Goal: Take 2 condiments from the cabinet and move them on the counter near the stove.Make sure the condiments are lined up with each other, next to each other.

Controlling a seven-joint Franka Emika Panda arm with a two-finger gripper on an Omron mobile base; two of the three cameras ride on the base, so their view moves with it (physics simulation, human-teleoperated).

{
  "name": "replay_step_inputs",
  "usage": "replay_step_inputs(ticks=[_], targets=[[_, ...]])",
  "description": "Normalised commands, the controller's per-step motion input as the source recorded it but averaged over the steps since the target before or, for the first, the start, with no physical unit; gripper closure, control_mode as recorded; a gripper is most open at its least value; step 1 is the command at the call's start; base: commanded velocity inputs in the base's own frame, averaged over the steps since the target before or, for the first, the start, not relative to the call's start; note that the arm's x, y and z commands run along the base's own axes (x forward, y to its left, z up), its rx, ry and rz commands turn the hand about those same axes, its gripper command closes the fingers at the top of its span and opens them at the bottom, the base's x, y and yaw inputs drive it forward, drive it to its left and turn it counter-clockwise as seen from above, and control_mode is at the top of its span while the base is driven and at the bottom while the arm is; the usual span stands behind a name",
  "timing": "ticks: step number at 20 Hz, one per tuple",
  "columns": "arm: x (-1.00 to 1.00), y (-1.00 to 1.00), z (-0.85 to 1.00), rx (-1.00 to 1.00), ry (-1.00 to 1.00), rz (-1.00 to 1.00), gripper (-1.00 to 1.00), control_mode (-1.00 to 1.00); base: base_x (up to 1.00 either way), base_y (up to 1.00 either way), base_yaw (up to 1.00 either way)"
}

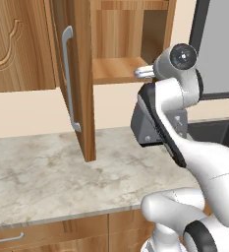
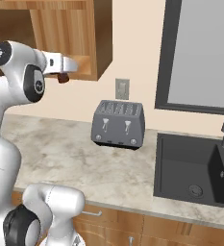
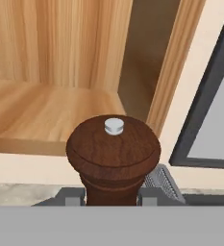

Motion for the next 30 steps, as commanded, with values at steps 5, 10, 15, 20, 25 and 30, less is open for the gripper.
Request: replay_step_inputs(ticks=[5,10,15,20,25,30], targets=[[-0.81,-0.01,0.01,-0.03,-0.02,0.39,1.00,-1.00,0.00,0.00,0.00],[-0.58,0.00,0.19,0.03,0.01,-0.04,1.00,-1.00,0.00,0.00,0.00],[-0.54,-0.01,0.05,0.02,0.05,-0.10,1.00,-1.00,0.00,0.00,0.00],[-0.56,-0.14,0.00,0.03,0.00,0.00,1.00,-1.00,0.00,0.00,0.00],[-0.21,-0.04,-0.01,0.02,0.01,0.03,1.00,-1.00,0.00,0.00,0.00],[0.00,0.00,0.00,0.00,0.00,0.00,1.00,-1.00,0.00,0.00,0.00]])
